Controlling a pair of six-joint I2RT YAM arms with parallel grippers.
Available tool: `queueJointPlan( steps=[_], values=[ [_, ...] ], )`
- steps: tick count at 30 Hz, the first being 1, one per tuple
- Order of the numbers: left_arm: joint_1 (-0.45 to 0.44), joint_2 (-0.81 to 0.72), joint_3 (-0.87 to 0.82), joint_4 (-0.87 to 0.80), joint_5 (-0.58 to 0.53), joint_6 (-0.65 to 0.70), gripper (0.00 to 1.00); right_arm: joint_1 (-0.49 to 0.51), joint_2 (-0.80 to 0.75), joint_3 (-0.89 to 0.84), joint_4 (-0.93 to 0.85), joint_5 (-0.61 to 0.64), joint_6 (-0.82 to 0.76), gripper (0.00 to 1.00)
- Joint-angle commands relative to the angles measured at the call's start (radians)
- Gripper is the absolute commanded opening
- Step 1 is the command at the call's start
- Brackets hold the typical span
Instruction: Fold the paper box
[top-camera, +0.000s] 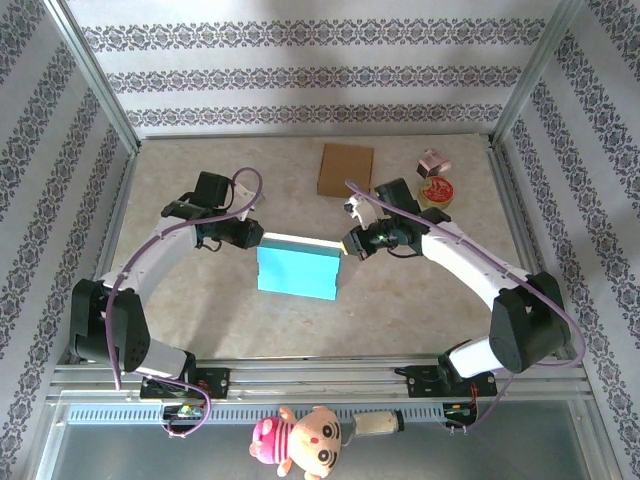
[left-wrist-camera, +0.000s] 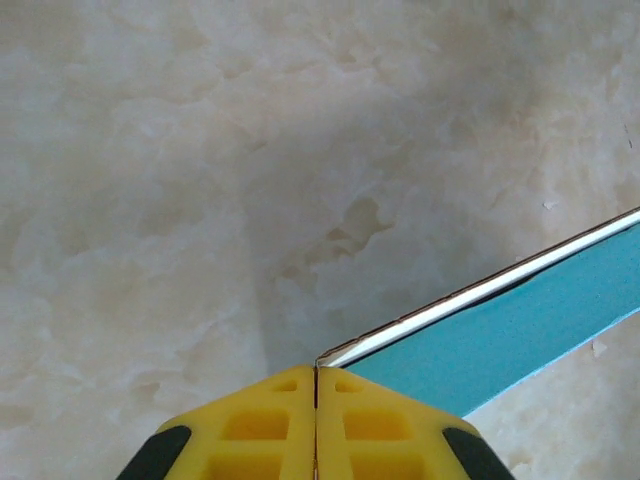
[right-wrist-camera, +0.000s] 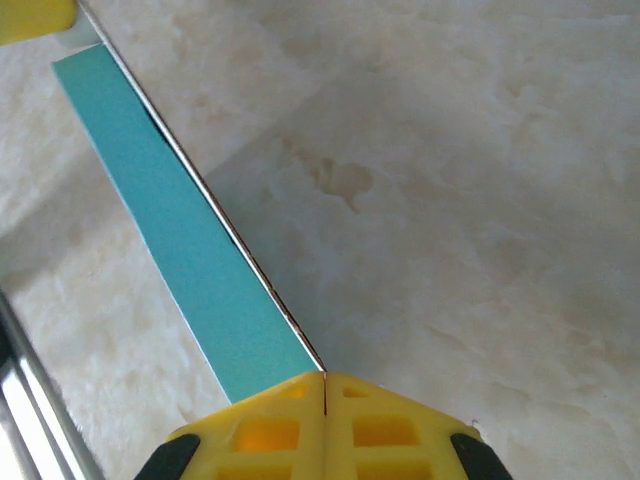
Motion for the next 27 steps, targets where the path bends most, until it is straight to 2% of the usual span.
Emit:
queueJointPlan(
  steps=[1, 6, 13, 21, 27],
  values=[
    [-0.006, -0.096, -0.041, 0.132, -0.053, -0.162, 0.03, 0.041, -0.050, -0.012, 0.110, 0.095, 0.125, 0.00],
    [-0.017, -0.192, -0.085, 0.202, -0.098, -0.239, 0.00, 0.083, -0.083, 0.018, 0.130, 0.191, 0.140, 0.00],
    [-0.045, -0.223, -0.171, 0.327, -0.131, -0.339, 0.00, 0.131, -0.074, 0.043, 0.164, 0.302, 0.196, 0.00],
    [-0.092, -0.265, -0.300, 0.494, -0.227, -0.423, 0.00, 0.170, -0.036, 0.047, 0.186, 0.528, 0.418, 0.00],
    [-0.143, -0.280, -0.347, 0.547, -0.278, -0.465, 0.00, 0.224, -0.028, 0.036, 0.192, 0.643, 0.486, 0.00]
  ],
)
